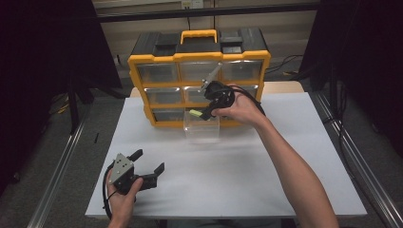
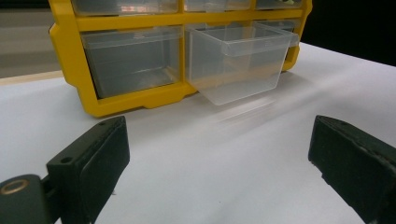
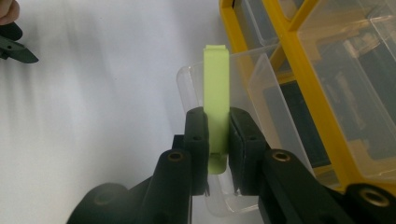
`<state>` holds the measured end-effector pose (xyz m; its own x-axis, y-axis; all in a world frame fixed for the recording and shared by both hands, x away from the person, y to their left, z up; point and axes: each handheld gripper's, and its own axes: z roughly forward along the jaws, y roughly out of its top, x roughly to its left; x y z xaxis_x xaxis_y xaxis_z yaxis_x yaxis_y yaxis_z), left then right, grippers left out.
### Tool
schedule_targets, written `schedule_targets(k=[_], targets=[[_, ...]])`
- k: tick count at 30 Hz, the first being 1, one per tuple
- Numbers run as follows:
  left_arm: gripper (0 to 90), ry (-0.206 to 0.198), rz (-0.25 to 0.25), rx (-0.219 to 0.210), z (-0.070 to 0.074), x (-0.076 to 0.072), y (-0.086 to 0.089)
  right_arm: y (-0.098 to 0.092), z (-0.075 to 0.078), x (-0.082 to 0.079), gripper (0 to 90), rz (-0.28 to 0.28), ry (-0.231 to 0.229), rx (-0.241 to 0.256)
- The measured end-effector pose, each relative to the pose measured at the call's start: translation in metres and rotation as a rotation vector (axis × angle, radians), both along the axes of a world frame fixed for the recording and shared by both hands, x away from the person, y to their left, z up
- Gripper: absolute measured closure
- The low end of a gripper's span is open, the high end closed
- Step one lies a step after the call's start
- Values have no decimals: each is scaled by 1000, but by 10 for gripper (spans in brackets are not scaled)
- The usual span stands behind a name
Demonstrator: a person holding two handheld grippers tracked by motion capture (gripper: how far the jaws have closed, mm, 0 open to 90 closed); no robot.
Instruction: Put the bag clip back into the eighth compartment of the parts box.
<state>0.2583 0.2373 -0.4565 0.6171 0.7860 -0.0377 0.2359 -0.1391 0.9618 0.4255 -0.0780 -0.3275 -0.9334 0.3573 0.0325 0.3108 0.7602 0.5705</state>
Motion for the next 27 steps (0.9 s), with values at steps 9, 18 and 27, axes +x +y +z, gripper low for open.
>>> schedule_targets(k=[9,18,27], targets=[[55,4,2,3,0,0,-1,6,-4,9,783,-18,46,-75],[54,3,1,3,0,0,-1,7,-6,19,783,-46,60,-115],[54,0,4,5,0,0,0,10,-16,26,783,-62,71,-151]])
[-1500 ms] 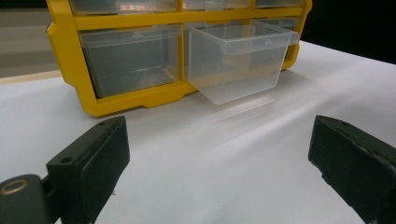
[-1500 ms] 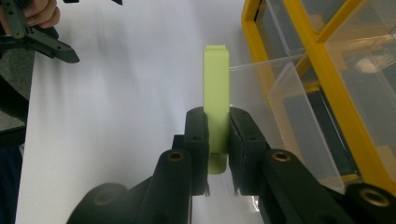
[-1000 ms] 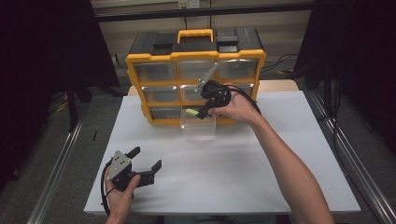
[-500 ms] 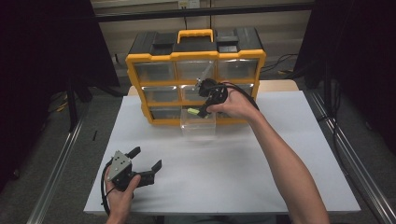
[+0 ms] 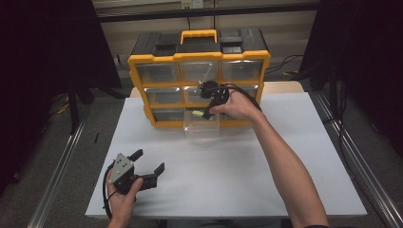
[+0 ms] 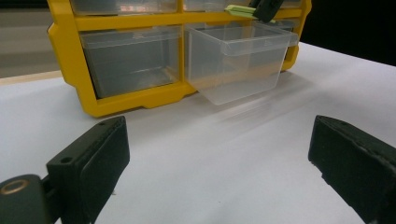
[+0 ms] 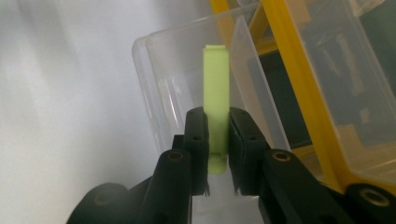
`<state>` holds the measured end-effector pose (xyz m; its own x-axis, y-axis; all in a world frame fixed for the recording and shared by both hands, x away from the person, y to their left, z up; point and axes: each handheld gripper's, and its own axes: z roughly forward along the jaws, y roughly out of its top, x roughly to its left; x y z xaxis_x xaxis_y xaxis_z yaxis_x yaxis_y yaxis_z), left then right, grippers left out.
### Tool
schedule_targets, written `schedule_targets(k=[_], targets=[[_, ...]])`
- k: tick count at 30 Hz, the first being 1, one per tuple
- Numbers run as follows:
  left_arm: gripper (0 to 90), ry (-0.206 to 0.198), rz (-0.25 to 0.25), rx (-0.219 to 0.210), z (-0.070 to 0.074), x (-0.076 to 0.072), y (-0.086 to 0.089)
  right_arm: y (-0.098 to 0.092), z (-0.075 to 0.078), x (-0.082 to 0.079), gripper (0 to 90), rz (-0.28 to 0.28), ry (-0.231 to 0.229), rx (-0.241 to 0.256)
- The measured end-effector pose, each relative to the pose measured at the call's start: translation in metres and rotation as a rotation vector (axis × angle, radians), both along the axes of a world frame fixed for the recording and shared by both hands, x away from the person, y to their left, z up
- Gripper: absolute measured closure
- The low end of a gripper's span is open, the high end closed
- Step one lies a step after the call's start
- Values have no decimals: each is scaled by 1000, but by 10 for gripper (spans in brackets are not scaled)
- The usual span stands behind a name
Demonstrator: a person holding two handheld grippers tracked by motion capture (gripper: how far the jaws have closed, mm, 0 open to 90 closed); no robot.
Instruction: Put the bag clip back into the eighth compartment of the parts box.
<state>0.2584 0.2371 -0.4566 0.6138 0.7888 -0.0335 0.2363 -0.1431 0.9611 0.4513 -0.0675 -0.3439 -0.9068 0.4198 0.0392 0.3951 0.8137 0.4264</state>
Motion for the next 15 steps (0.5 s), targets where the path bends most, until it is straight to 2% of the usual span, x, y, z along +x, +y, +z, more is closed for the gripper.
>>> schedule_targets(k=[1,2,3,4,6,7,8,9,12,14,15], targets=[[55,0,-3,1,0,0,0,0,-1,1,783,12,6,-2],[54,-1,-2,1,0,0,0,-1,-3,3,783,30,0,-29],[54,0,1,2,0,0,0,1,-4,1,783,-16,17,-18],[55,0,1,2,0,0,0,1,-6,3,783,7,7,-36],[55,2,-1,-5,0,0,0,2,-7,4,783,5,24,-30],[54,2,-3,-7,0,0,0,2,-8,4,783,14,13,-41],[55,2,-2,-5,0,0,0,2,-9,6,783,24,24,-43],[55,2,-2,-6,0,0,0,3,-10,4,783,0,30,-38],[55,2,-3,-6,0,0,0,3,-13,6,783,21,30,-56],[55,2,-4,-2,0,0,0,4,-15,6,783,13,34,-55],[54,0,1,-2,0,0,0,3,-15,7,783,32,30,-67]])
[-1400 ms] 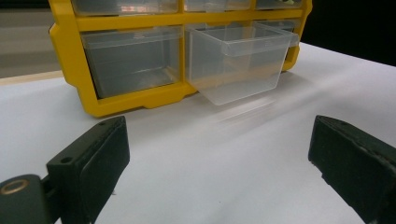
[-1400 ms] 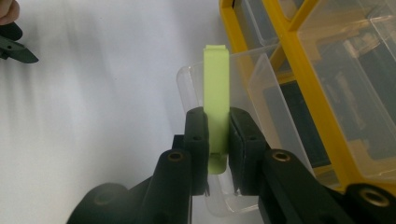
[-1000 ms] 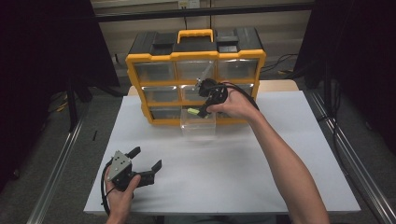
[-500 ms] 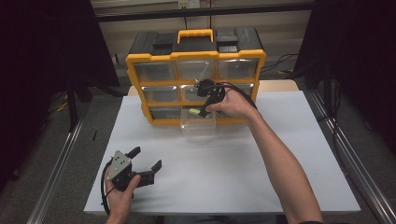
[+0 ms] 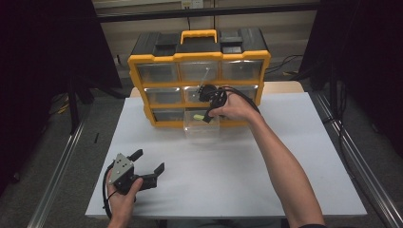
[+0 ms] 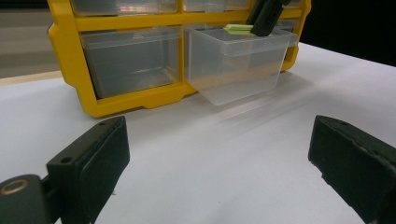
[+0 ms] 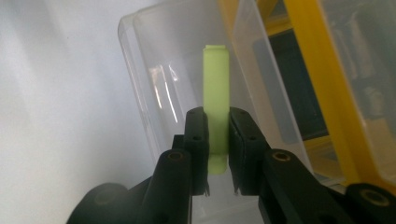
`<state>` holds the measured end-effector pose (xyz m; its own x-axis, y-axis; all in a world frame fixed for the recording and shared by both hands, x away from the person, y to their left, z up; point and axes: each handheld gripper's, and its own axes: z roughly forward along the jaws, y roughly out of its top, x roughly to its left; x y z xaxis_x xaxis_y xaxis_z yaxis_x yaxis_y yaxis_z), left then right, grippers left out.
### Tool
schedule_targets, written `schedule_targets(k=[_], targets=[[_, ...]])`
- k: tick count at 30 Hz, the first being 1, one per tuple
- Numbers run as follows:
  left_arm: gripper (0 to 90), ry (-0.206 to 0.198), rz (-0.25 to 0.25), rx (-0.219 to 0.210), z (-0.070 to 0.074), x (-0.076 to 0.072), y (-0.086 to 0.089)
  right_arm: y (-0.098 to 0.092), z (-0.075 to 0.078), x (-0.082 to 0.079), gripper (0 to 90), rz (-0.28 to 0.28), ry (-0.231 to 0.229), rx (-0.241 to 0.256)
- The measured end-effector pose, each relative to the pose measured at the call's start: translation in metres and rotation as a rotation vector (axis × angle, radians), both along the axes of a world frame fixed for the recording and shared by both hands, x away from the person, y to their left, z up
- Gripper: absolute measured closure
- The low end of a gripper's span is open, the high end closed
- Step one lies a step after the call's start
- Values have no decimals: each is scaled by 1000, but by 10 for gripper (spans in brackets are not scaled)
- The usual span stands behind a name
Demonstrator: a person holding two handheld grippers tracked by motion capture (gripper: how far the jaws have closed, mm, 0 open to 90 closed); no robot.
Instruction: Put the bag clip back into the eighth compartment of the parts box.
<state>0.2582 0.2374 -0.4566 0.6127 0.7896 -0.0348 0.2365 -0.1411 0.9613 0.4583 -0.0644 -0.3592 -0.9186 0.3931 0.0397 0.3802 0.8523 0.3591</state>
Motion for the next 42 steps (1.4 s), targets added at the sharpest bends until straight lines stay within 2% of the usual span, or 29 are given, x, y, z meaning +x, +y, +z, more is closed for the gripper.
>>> schedule_targets(k=[2,5,6,7,8,11,12,13,16,18,19,21,22,24,25,26,28,29,30,31,36,40,42], targets=[[54,0,0,1,0,0,0,1,-1,0,783,1,0,-11],[55,0,-5,0,0,0,0,4,-3,-1,782,-41,7,-11],[55,1,-3,-1,0,0,0,3,-5,1,782,-8,-7,-21],[55,-1,-4,0,0,0,0,5,-5,-1,782,-53,11,-23],[54,1,-1,0,0,0,0,4,-6,1,782,-39,1,-14],[54,0,-5,5,0,1,1,3,-9,2,781,-28,9,-30],[54,0,-3,2,0,0,0,4,-9,1,781,-40,16,-35],[54,-1,-5,5,0,1,1,2,-8,2,781,-25,11,-51],[55,-5,-2,7,0,1,1,4,-9,2,779,-44,9,-30],[54,-3,-4,7,0,1,1,4,-9,2,779,-43,0,-19],[54,-3,-4,6,0,1,1,2,-9,4,777,-23,-7,-24],[55,-4,-4,7,0,1,0,3,-8,2,775,-59,10,-33],[54,1,-6,2,0,1,0,0,-8,5,766,-33,-16,-35],[54,5,-6,-2,-1,1,0,-1,-6,5,690,-42,-19,-28],[54,5,-7,-2,-1,1,0,-2,-6,4,687,-57,-25,-26],[55,4,-7,-3,0,1,0,-3,-6,5,686,-38,-31,-27],[55,-3,-3,6,0,1,0,0,-5,2,654,-77,-11,3],[54,1,-6,3,0,1,0,0,-4,2,645,-73,-17,7],[54,1,-6,3,0,1,0,-3,-4,4,644,-39,-42,2],[54,0,-6,3,0,1,0,-2,-3,2,632,-59,-16,14],[54,-4,-3,7,0,1,1,-4,2,-3,541,-88,-11,60],[55,3,-1,-13,-1,0,-2,-10,1,-6,462,-102,-24,107],[54,3,-5,1,-1,1,-1,-13,1,-8,445,-112,-27,121]])
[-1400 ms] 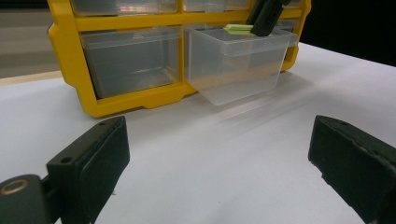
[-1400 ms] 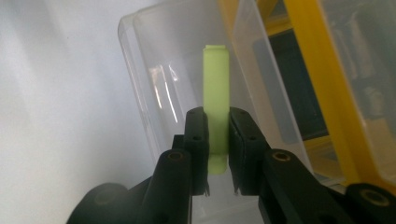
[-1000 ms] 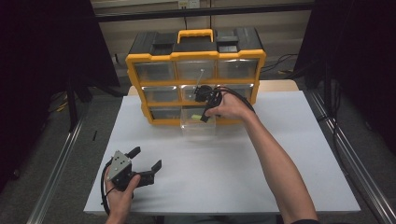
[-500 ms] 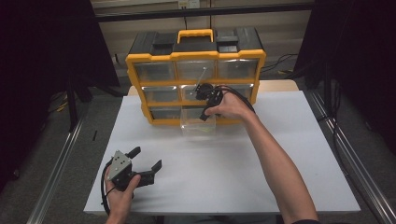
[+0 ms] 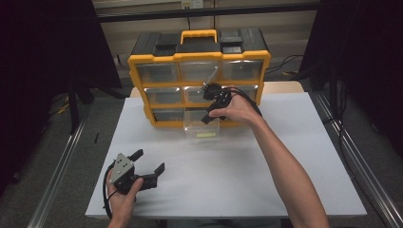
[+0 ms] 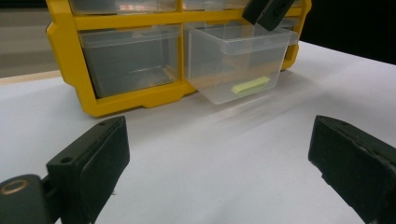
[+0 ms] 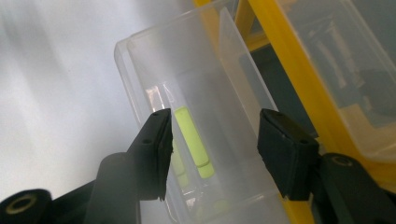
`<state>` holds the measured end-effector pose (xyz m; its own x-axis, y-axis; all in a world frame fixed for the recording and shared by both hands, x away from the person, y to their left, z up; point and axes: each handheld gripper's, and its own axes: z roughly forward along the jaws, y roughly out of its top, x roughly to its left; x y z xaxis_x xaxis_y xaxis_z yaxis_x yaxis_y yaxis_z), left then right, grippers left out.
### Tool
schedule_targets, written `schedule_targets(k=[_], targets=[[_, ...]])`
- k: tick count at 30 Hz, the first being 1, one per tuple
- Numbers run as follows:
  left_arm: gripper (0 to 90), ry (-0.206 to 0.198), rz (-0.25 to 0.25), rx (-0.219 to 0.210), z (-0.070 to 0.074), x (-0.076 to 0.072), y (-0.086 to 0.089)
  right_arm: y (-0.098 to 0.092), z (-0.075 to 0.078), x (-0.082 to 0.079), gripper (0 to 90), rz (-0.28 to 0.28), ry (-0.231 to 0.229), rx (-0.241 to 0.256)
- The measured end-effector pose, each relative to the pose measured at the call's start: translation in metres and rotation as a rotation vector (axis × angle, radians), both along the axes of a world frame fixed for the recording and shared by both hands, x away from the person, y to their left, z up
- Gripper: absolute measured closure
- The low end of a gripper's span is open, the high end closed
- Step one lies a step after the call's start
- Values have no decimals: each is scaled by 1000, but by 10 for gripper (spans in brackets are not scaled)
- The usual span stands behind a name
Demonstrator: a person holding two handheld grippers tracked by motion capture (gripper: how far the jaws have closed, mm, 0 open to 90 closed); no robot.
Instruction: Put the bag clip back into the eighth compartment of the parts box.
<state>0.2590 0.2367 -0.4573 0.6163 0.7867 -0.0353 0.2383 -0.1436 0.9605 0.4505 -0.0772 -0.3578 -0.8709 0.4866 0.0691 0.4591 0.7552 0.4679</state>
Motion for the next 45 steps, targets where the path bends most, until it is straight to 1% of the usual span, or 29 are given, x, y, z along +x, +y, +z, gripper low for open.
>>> schedule_targets(k=[1,2,3,4,6,7,8,9,10,12,13,14,17,19,20,21,23,25,27,28,29,31,34,36,39,41,42,43,45], targets=[[55,1,2,-1,0,0,0,-1,0,-1,419,-7,-4,17],[55,1,3,1,0,0,0,-3,0,-1,373,-2,-23,28],[54,2,3,-1,0,0,0,-5,0,-2,331,-19,-29,34],[54,0,3,-1,0,0,0,-8,0,-3,315,-20,-37,55],[55,1,1,2,0,0,0,-12,0,-5,293,-25,-46,82],[54,3,2,4,0,0,0,-15,0,-6,263,-28,-49,89],[55,4,1,5,0,0,0,-16,0,-8,236,-44,-47,104],[54,4,1,5,0,0,0,-19,-1,-9,219,-39,-52,112],[54,2,-1,6,0,0,0,-21,0,-11,203,-49,-52,126],[54,3,3,4,0,0,-1,-25,0,-14,159,-77,-69,160],[54,1,4,8,0,0,0,-27,0,-16,142,-91,-71,168],[54,2,5,6,0,-1,-1,-29,-1,-16,138,-93,-78,169],[55,3,3,4,0,0,0,-36,-3,-19,125,-106,-86,196],[54,1,4,5,0,0,0,-39,-5,-22,118,-124,-95,200],[55,3,4,6,0,0,0,-41,-5,-23,118,-112,-98,208],[54,2,4,4,0,0,0,-43,-6,-25,116,-121,-95,218],[55,1,4,4,0,0,0,-46,-8,-27,90,-127,-120,235],[54,1,5,4,0,-1,0,-49,-11,-31,76,-144,-128,232],[55,1,6,4,0,0,0,-52,-14,-33,59,-145,-140,248],[55,2,6,6,0,0,0,-53,-15,-34,58,-153,-142,248],[55,4,5,6,0,0,0,-54,-16,-36,59,-160,-154,259],[54,2,7,6,0,0,0,-57,-18,-39,56,-187,-162,270],[55,4,3,-3,-1,0,0,-62,-22,-42,47,-208,-178,310],[55,4,4,1,-1,0,0,-64,-25,-44,46,-218,-182,322],[55,4,2,4,-1,0,0,-66,-30,-48,35,-234,-195,322],[55,6,2,2,-1,0,0,-68,-32,-51,35,-245,-194,334],[54,4,2,2,-1,0,0,-69,-33,-53,33,-244,-198,348],[55,3,3,-3,-1,0,0,-71,-33,-55,29,-254,-203,352],[54,5,10,1,-1,0,0,-76,-35,-58,24,-272,-218,365]])
